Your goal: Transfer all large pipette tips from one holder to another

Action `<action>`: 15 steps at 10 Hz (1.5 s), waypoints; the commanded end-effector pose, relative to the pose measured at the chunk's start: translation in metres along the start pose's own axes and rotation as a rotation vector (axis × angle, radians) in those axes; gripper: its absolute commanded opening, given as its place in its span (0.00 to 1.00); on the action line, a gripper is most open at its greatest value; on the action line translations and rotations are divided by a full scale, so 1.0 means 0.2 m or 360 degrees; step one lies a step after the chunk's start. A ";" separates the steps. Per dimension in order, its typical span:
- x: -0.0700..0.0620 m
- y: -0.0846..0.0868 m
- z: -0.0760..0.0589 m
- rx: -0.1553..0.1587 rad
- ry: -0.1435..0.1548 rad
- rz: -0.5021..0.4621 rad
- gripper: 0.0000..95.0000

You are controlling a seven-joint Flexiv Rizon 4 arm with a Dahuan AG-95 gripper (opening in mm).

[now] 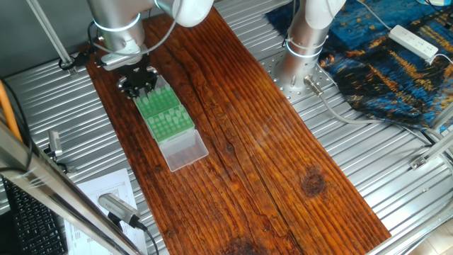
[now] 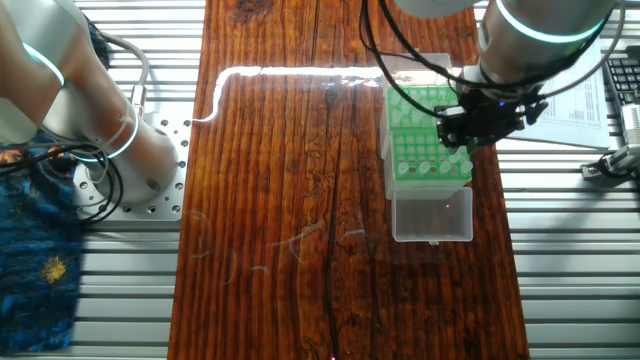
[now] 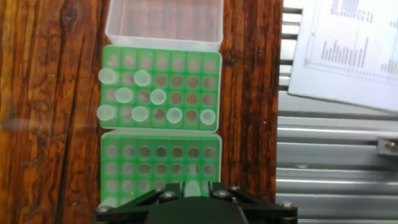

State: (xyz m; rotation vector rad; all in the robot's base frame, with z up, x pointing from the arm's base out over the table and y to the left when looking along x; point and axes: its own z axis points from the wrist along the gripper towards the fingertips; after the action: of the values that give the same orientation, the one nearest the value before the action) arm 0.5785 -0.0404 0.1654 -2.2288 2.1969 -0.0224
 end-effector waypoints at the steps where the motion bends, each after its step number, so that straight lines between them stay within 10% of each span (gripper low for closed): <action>1: 0.00 0.02 0.02 0.0003 -0.0019 0.0024 0.20; 15: 0.00 0.03 0.07 0.0006 -0.0016 0.0077 0.20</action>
State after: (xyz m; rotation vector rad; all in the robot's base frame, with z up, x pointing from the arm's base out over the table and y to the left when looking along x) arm 0.5735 -0.0407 0.1517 -2.1640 2.2466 -0.0147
